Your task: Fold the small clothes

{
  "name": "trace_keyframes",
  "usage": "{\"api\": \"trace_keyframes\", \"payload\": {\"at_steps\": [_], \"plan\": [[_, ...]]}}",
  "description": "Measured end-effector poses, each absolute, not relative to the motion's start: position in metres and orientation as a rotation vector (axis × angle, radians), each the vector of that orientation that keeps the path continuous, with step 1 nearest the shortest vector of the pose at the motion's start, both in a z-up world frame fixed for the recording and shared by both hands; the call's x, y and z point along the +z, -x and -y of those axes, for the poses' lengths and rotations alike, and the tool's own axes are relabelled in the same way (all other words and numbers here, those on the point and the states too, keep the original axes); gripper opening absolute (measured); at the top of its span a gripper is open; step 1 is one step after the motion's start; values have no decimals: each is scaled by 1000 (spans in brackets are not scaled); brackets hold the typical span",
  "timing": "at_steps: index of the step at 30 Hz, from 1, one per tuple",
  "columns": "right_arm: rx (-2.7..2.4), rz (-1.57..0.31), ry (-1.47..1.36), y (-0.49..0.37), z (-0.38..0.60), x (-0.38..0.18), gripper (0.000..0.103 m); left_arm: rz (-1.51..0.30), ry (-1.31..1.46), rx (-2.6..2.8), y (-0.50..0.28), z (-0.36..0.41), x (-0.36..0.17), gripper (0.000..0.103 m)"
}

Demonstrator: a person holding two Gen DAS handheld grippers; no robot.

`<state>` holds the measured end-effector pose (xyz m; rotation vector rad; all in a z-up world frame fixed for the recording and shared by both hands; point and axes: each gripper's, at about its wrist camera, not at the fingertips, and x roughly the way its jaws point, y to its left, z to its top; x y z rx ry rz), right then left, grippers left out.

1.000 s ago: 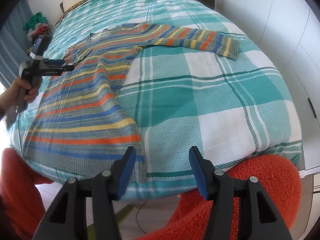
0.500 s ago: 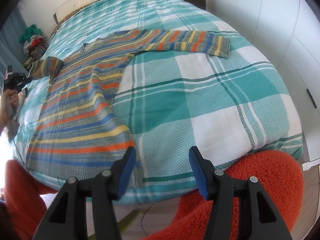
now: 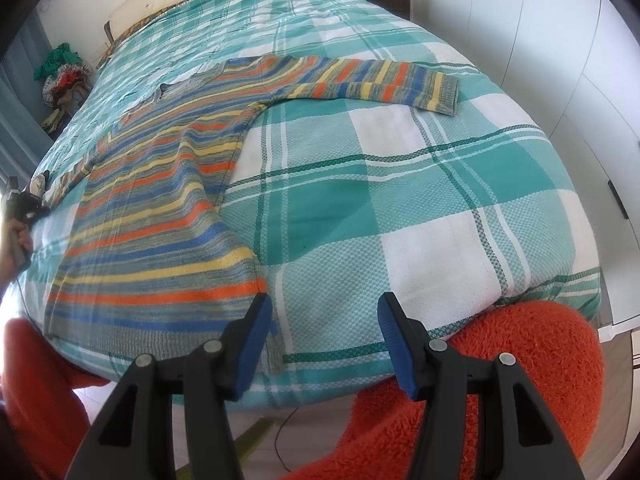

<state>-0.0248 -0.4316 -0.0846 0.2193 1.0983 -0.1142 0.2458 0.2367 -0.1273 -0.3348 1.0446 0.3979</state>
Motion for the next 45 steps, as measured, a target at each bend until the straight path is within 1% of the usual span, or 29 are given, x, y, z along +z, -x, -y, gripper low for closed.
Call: {"api": "trace_keyframes", "payload": {"at_steps": [1,2,3,4,6,8,9,11,12,14,17,18,19,20,22,24,26,29,30,31,32,33,37,42,43,44,45], "plan": [[-107,-1103,-225,24,432,-84,56,-1049,287,404,-237,-233,-123,20],[-93,-1108,-240,24,433,-85,59,-1050,254,379,-224,-229,-118,29],[-77,-1110,-264,23,436,-84,68,-1044,239,333,-208,-225,-114,45],[-62,-1106,-293,22,439,-83,73,-1044,237,273,-190,-220,-110,48],[-24,-1096,-370,15,448,-82,73,-1098,235,129,-155,-204,-110,48],[34,-1077,-456,-4,459,-81,73,-1181,246,-40,-122,-179,-115,47],[63,-1061,-498,-17,462,-79,73,-1209,252,-112,-108,-165,-117,45],[154,-1036,-552,-53,464,-80,72,-1254,268,-247,-86,-136,-123,45],[194,-1032,-554,-74,461,-83,69,-1272,275,-296,-79,-124,-127,45],[276,-1053,-556,-116,450,-96,66,-1295,254,-363,-71,-100,-135,45],[346,-1164,-601,-168,428,-136,55,-1280,189,-332,-69,-84,-143,41],[362,-1214,-607,-179,419,-150,42,-1273,190,-325,-69,-84,-143,34],[346,-1257,-564,-185,410,-158,12,-1272,191,-324,-69,-84,-144,13],[296,-1274,-483,-186,404,-158,5,-1281,193,-331,-71,-86,-144,4],[179,-1268,-305,-183,398,-140,4,-1278,184,-336,-69,-89,-141,4],[118,-1214,-135,-181,391,-116,4,-1269,154,-336,-67,-91,-138,3],[125,-1228,-73,-183,378,-111,4,-1271,142,-333,-65,-91,-140,3],[144,-1248,-1,-185,357,-118,6,-1278,120,-322,-66,-88,-139,3],[158,-1260,-24,-185,361,-121,14,-1277,113,-324,-65,-88,-136,3],[168,-1271,-65,-182,364,-122,26,-1277,112,-324,-66,-82,-134,3],[189,-1266,-125,-174,373,-121,30,-1277,116,-327,-65,-84,-133,3],[216,-1255,-184,-164,387,-121,33,-1276,119,-333,-63,-86,-130,3],[283,-1306,-346,-116,415,-132,33,-1295,144,-344,-63,-89,-132,3],[416,-1404,-565,-71,423,-159,33,-1303,87,-342,-65,-80,-128,3],[441,-1429,-570,-65,419,-160,26,-1300,82,-348,-65,-78,-125,3],[447,-1450,-539,-59,414,-159,16,-1294,78,-353,-65,-79,-121,3],[435,-1458,-492,-52,409,-155,4,-1289,79,-358,-64,-80,-117,3]]}}
